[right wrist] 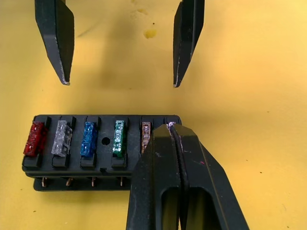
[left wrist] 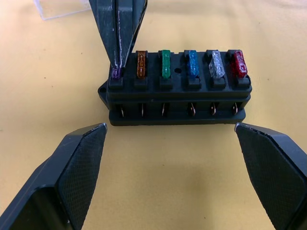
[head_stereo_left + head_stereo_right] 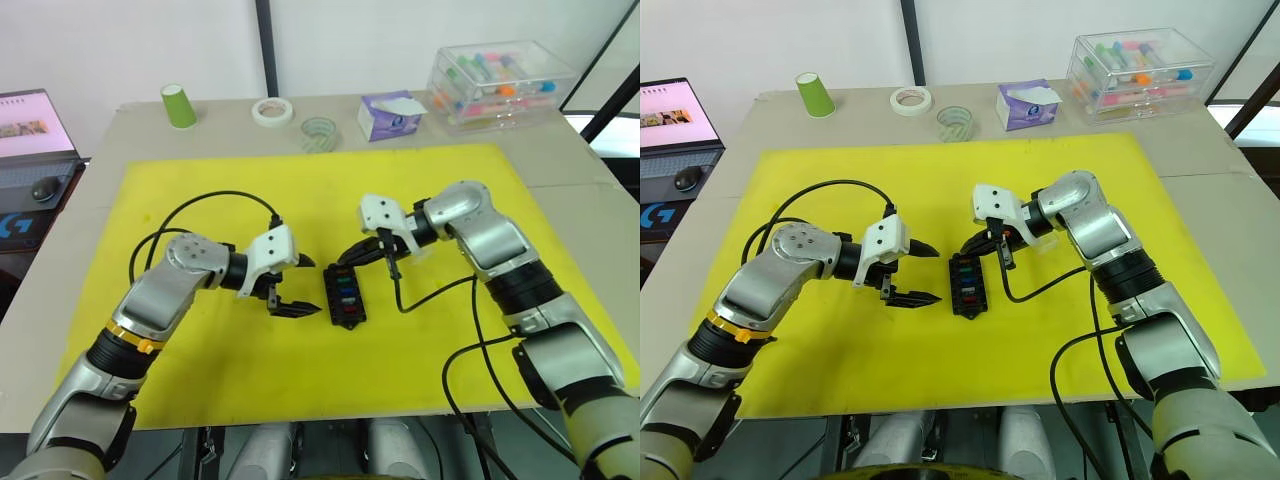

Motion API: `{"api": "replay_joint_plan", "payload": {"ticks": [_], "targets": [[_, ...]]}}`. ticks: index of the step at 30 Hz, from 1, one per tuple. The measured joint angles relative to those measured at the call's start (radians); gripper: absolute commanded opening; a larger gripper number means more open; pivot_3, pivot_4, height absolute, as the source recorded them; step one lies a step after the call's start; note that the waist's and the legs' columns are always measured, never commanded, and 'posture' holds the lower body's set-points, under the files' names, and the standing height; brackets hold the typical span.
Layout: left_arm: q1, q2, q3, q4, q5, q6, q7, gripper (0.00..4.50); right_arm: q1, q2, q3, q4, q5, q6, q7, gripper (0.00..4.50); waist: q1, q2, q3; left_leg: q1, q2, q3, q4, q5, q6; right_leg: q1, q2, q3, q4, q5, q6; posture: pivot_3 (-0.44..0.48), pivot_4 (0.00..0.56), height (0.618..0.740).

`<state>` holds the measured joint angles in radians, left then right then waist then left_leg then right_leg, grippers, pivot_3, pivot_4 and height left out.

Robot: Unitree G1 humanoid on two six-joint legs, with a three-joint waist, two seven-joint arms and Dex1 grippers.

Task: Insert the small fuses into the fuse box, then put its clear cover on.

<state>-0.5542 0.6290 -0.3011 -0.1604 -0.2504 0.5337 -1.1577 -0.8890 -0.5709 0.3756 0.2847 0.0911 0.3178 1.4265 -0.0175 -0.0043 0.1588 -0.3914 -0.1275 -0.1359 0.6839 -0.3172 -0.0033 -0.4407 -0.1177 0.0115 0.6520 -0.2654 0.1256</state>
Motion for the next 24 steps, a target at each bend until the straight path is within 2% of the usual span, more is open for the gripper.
{"api": "replay_joint_plan", "payload": {"ticks": [24], "targets": [[0.001, 0.000, 0.000, 0.000, 0.002, -0.003, -0.001, 4.50, -0.009, -0.001, 0.002, 0.011, -0.010, 0.035, 0.006, 0.02, 0.001, 0.000, 0.000, 0.000, 0.000, 0.000, 0.000, 0.000, 0.000, 0.000, 0.000, 0.000, 0.000, 0.000, 0.000, 0.000, 0.150, 0.740]]}}
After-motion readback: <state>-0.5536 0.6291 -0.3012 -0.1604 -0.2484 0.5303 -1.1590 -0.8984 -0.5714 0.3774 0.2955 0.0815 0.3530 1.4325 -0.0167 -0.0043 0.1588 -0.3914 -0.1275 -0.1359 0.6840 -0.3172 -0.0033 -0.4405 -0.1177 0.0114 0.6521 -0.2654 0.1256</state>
